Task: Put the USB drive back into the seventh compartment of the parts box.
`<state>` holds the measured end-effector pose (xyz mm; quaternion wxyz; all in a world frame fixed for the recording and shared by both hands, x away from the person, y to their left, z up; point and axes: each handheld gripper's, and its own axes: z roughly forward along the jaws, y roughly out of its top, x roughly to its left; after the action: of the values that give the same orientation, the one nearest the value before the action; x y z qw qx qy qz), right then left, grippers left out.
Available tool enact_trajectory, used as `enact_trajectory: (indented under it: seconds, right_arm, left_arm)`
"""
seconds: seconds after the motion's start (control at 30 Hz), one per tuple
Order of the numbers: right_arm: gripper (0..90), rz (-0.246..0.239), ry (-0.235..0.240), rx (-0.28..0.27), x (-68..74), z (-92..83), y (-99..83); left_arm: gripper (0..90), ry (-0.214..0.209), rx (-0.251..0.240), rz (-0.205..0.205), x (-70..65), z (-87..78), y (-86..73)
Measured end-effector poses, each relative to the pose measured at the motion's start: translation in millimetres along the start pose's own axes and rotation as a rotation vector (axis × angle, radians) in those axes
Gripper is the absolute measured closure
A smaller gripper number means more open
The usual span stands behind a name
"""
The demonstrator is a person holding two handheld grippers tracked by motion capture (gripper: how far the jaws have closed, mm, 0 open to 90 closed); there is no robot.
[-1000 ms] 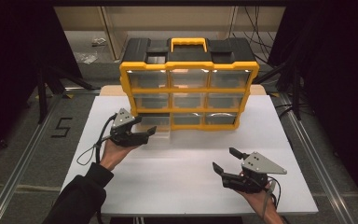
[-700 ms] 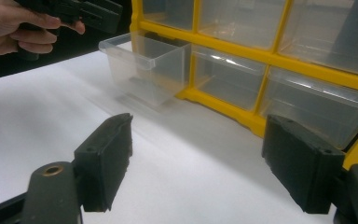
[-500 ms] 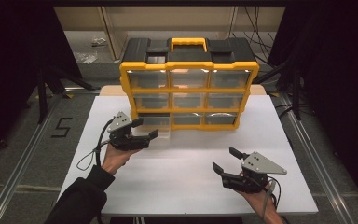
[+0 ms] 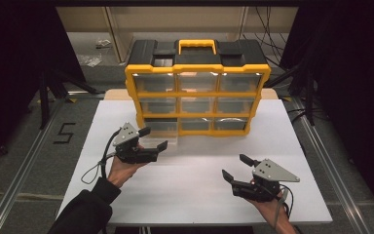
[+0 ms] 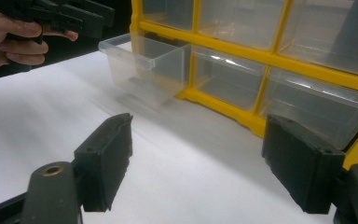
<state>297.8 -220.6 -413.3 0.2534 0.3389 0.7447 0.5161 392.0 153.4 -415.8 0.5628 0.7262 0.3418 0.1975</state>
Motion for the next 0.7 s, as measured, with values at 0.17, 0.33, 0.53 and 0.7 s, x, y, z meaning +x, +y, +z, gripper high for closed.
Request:
enact_trajectory:
  seconds: [0.17, 0.33, 0.53, 0.7]
  right_arm:
    - [25.3, -0.002, 0.000, 0.001, 0.1, 0.0, 0.0]
    - [25.3, 0.000, 0.000, 0.000, 0.0, 0.0, 0.0]
    - [25.3, -0.003, 0.001, 0.002, 0.3, -0.1, 0.0]
    - [25.3, -0.003, 0.001, 0.003, 0.3, -0.3, 0.0]
  left_arm:
    - [15.8, -0.001, -0.008, 0.009, -1.1, -1.7, -2.7]
    - [15.8, -0.004, 0.002, 0.018, -3.0, -0.1, -9.5]
    - [15.8, 0.000, 0.014, 0.056, -6.7, 0.4, -12.8]
    - [15.7, -0.008, 0.017, 0.048, -7.1, -0.3, -17.0]
